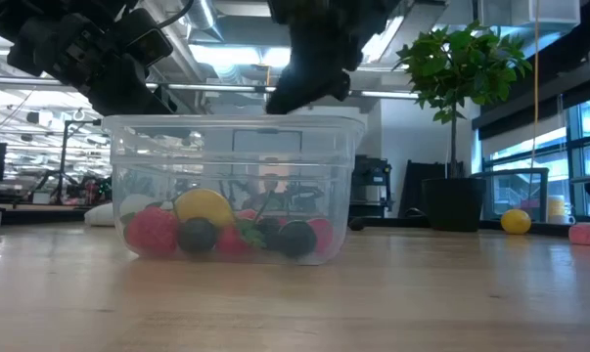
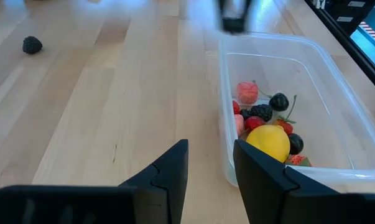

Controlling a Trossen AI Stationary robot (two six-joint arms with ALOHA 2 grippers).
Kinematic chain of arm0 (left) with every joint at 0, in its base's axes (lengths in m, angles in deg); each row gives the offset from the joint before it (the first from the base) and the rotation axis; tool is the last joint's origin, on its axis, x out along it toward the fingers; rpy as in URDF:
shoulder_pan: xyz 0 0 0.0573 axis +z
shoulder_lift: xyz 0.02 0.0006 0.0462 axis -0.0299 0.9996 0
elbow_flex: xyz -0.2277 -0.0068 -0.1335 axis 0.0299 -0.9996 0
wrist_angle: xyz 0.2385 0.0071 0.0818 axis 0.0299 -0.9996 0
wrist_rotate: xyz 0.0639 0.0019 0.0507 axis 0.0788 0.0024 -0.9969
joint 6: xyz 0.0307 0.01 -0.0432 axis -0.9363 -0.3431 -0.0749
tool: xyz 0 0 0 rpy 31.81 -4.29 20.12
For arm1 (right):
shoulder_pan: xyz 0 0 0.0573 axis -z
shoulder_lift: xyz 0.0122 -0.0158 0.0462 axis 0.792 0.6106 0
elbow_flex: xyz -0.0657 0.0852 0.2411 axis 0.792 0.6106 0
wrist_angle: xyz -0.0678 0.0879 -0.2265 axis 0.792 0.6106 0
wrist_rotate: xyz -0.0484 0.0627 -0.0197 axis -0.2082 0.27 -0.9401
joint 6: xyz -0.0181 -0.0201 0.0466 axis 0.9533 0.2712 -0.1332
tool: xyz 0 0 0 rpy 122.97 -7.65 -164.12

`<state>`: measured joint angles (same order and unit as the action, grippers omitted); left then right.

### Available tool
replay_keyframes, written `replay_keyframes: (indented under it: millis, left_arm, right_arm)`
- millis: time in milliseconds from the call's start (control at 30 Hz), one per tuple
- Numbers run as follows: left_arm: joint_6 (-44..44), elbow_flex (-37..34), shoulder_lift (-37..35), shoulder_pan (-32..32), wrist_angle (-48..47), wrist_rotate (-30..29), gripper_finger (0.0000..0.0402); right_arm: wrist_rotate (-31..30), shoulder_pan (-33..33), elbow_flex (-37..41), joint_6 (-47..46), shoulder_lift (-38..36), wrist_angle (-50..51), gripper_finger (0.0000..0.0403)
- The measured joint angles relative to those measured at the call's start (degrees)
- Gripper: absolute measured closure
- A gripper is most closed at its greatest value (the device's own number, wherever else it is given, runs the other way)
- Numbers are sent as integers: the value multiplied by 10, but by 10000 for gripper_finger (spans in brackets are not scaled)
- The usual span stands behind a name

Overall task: Pick and placing Produce into tupperware
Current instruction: Put the blueberry into the transparent bin

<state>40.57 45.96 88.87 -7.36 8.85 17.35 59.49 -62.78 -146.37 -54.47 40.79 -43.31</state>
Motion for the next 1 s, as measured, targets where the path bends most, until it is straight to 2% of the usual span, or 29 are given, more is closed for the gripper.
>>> replay_keyframes:
  millis: [233,400,667,867,1000]
  left_arm:
    - [0,0,0,0,0,0,280]
    - [0,0,0,0,0,0,280]
    - [0,0,0,0,0,0,280]
    - [0,0,0,0,0,0,280]
    - [0,0,0,0,0,0,280]
  right_arm:
    - [0,-47,0,1,47,-38,352]
    - [0,-49,0,0,82,-40,351]
    - [0,-43,0,-17,88,-43,347]
    - [1,-43,0,-19,88,-43,320]
    - [11,-43,0,-19,88,-43,285]
